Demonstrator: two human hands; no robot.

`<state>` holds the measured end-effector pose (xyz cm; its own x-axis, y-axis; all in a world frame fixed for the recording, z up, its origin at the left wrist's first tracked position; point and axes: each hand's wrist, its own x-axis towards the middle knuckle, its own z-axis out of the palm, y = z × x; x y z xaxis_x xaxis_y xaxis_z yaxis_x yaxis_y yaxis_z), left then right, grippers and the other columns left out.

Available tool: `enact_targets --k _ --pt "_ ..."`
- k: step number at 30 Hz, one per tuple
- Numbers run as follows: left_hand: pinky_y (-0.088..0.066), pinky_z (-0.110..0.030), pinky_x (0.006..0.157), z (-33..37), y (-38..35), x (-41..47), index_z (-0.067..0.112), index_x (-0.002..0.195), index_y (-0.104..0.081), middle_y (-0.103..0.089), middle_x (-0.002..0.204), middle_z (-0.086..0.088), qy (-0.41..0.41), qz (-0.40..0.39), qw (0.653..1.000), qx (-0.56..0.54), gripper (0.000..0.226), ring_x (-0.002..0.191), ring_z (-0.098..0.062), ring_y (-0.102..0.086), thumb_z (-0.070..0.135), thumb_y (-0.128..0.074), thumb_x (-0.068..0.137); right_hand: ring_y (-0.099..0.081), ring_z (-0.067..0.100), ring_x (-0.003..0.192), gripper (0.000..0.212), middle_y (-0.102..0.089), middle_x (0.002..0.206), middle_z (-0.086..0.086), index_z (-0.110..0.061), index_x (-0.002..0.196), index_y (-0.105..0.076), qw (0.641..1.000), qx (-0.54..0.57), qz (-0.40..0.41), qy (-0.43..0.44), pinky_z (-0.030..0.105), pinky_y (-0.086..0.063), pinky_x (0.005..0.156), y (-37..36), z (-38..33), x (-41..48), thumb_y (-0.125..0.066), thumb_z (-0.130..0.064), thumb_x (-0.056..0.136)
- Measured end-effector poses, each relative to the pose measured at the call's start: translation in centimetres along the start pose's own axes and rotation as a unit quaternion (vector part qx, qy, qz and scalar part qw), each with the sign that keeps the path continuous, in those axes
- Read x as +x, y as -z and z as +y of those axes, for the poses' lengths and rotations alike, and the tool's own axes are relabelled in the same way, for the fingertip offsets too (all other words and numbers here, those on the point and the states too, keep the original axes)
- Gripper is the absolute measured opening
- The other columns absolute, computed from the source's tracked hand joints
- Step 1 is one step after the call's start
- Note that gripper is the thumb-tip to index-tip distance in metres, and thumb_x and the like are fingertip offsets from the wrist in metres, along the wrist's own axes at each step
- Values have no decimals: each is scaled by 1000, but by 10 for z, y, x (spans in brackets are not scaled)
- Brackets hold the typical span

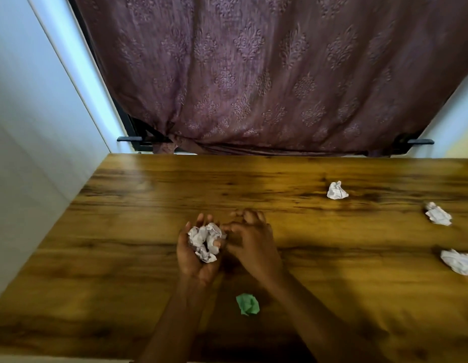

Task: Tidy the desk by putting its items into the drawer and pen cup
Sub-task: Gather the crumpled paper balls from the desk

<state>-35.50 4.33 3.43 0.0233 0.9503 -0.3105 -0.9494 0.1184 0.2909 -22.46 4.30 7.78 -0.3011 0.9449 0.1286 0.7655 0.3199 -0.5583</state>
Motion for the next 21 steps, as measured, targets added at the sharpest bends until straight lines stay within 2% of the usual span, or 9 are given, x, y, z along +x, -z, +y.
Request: enact_targets --k 1,2,4,6,8,10,13,17,21 --pt "-55 -31 47 2 4 -3 11 91 -69 -71 81 -7 -9 -3 1000 -18 73 62 -20 -69 21 -95 23 -32 11 126 44 -44 133 -9 -33 123 -59 999 34 -10 -2 33 -36 100 6 -2 -8 -62 -50 82" --pt "-56 -33 53 4 7 -6 12 84 -73 -71 81 -5 -21 -15 999 -32 70 64 -19 -68 22 -94 19 -34 9 125 46 -43 133 -9 -33 126 -56 998 68 -13 -6 31 -38 101 10 -3 -17 -62 -48 83" --pt "-55 -39 65 9 10 -18 15 79 -74 -72 85 -2 -29 -35 998 -50 61 71 -19 -69 23 -94 22 -45 7 118 44 -47 126 -8 -30 125 -57 996 87 -24 -10 27 -44 95 14 0 -37 -64 -43 84" --pt "-55 -44 73 14 15 -31 16 81 -74 -72 88 0 -33 -42 997 -47 61 76 -18 -70 24 -94 24 -53 10 113 41 -50 123 -7 -29 121 -59 995 38 -89 -19 28 -47 91 13 7 -58 -67 -41 82" --pt "-52 -48 79 17 18 -47 17 83 -74 -72 90 1 -24 -58 997 -43 61 80 -18 -71 25 -94 26 -48 15 121 47 -48 131 -5 -31 123 -58 987 -47 -154 -27 27 -42 96 5 15 -78 -70 -41 79" --pt "-52 -52 78 17 22 -61 17 84 -74 -73 91 0 -8 -66 997 -46 61 82 -19 -71 25 -95 28 -45 18 123 47 -46 134 -2 -30 124 -57 980 -105 -166 -38 27 -38 96 -9 20 -94 -70 -36 79" --pt "-54 -55 75 12 27 -80 16 86 -75 -73 93 -2 10 -75 996 -51 61 83 -22 -71 25 -95 29 -55 18 112 36 -55 125 -1 -25 118 -63 987 -75 -125 -71 26 -43 89 -23 19 -104 -68 -27 82" --pt "-55 -53 72 1 30 -99 18 84 -76 -73 95 -1 30 -72 997 -26 63 82 -23 -72 27 -96 25 -65 12 98 23 -70 106 -1 -16 103 -71 989 40 -12 -140 18 -44 82 -8 17 -98 -70 -17 80" --pt "-55 -50 70 -8 29 -108 19 82 -77 -73 97 -1 45 -60 997 3 66 82 -22 -72 28 -95 19 -66 13 92 20 -72 102 3 -12 102 -71 990 76 59 -104 25 -52 83 16 4 -93 -69 -15 82"
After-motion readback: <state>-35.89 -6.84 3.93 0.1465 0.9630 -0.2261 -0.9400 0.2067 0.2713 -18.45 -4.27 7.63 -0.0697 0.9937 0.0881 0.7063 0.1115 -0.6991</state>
